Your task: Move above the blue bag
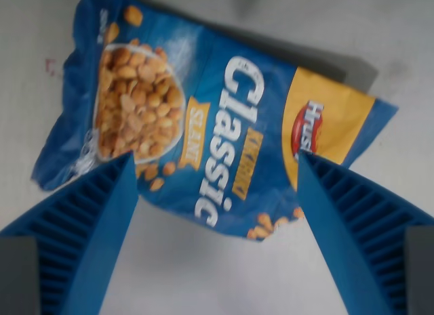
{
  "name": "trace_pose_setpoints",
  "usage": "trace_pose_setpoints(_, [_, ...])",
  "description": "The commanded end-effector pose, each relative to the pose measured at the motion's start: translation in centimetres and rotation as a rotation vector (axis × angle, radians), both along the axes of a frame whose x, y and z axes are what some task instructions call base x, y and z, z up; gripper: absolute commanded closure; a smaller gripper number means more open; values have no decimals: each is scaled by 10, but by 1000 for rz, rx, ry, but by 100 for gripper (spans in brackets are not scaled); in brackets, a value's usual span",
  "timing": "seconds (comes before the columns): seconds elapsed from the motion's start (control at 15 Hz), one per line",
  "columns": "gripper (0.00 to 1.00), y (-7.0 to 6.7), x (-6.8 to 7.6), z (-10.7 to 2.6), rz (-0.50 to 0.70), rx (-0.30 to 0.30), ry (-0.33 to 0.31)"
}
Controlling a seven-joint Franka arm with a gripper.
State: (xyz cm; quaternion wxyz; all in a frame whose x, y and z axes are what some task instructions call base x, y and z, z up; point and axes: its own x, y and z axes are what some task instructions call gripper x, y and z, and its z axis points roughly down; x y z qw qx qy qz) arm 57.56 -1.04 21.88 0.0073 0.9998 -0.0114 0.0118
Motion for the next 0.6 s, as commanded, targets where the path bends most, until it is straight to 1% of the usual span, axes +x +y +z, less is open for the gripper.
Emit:
trace_pose_setpoints(0.07, [0,-6,12,-6,48,15,13])
trace_pose_setpoints(0.33, [0,-10,15,-14,48,20,11])
trace_pose_setpoints(0.6, [0,-11,16,-17,41,22,12])
